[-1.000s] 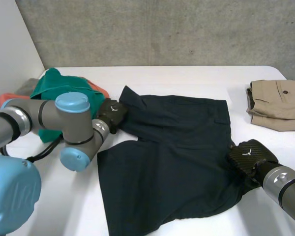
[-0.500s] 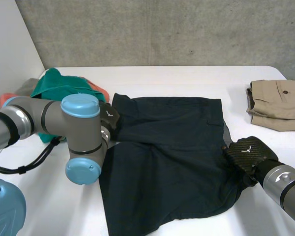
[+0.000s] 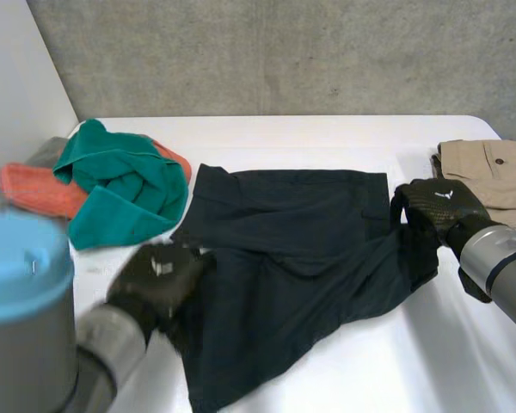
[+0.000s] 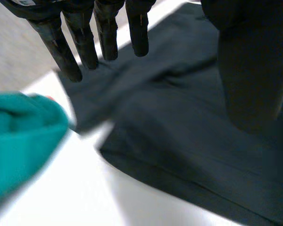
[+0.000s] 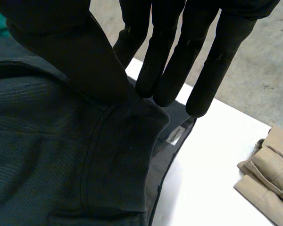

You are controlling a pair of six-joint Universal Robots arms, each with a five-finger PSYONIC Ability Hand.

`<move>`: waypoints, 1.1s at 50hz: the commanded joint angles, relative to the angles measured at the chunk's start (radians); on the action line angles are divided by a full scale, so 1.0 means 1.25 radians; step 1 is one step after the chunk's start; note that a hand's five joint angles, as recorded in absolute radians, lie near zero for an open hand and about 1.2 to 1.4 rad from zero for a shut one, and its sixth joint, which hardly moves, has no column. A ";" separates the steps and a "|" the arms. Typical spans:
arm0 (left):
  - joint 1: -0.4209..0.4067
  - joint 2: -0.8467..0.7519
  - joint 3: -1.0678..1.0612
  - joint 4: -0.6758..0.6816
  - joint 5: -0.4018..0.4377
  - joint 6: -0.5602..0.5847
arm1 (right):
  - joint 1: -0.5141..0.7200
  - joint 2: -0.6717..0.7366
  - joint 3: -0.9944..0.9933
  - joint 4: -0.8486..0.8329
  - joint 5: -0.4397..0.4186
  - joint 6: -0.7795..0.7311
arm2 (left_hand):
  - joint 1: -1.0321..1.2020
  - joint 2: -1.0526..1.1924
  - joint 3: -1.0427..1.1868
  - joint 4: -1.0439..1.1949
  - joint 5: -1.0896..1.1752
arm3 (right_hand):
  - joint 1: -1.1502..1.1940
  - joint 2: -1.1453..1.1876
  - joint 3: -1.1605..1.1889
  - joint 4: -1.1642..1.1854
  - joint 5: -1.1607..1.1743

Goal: Fold the laundry.

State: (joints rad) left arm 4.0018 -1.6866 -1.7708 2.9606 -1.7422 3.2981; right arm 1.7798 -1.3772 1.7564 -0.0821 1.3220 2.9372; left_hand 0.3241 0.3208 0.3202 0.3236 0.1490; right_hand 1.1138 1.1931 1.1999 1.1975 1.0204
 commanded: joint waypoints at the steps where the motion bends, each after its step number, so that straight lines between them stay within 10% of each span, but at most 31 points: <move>1: -0.029 -0.003 -0.084 -0.010 0.021 -0.082 | -0.002 0.003 0.011 -0.036 0.009 0.015 | 0.029 0.032 0.032 0.029 0.029 | 0.226 0.163 0.157 0.159 0.161; 11: -0.029 -0.090 -0.055 -0.004 0.024 -0.102 | -0.003 0.005 0.021 -0.044 0.017 0.013 | 0.104 0.107 0.107 0.104 0.104 | 0.226 0.163 0.157 0.159 0.161; 16: -0.043 -0.111 -0.035 0.001 0.038 -0.099 | -0.004 0.003 0.022 -0.037 0.019 -0.001 | 0.798 0.800 0.801 0.798 0.798 | 0.226 0.163 0.157 0.159 0.161; 19: -0.043 -0.111 -0.024 0.001 0.036 -0.091 | -0.004 -0.005 0.022 -0.026 0.015 -0.024 | 0.858 0.860 0.861 0.858 0.858 | 0.226 0.163 0.157 0.159 0.161; 31: -0.094 -0.028 -0.045 -0.259 0.045 0.077 | -0.103 -0.096 0.121 0.419 -0.011 -0.623 | 0.858 0.860 0.861 0.858 0.858 | 0.226 0.163 0.157 0.159 0.161; 42: -0.087 -0.041 0.110 -0.165 0.041 0.093 | -0.132 -0.089 0.084 0.304 -0.029 -0.499 | 0.858 0.860 0.861 0.858 0.858 | 0.226 0.163 0.157 0.159 0.161; 55: 0.064 -0.404 0.494 0.148 0.034 0.306 | 0.020 0.136 -0.184 0.045 0.032 -0.319 | 0.858 0.860 0.861 0.858 0.858 | 0.226 0.163 0.157 0.159 0.161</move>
State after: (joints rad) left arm 4.0081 -1.9679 -1.3784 3.0075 -1.7022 3.5172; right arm 1.7321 -1.3426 1.6742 0.0830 1.3093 2.4764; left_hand 1.1349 1.1933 1.1884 1.1986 0.9962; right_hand 1.1386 1.1983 1.1999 1.1975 1.0239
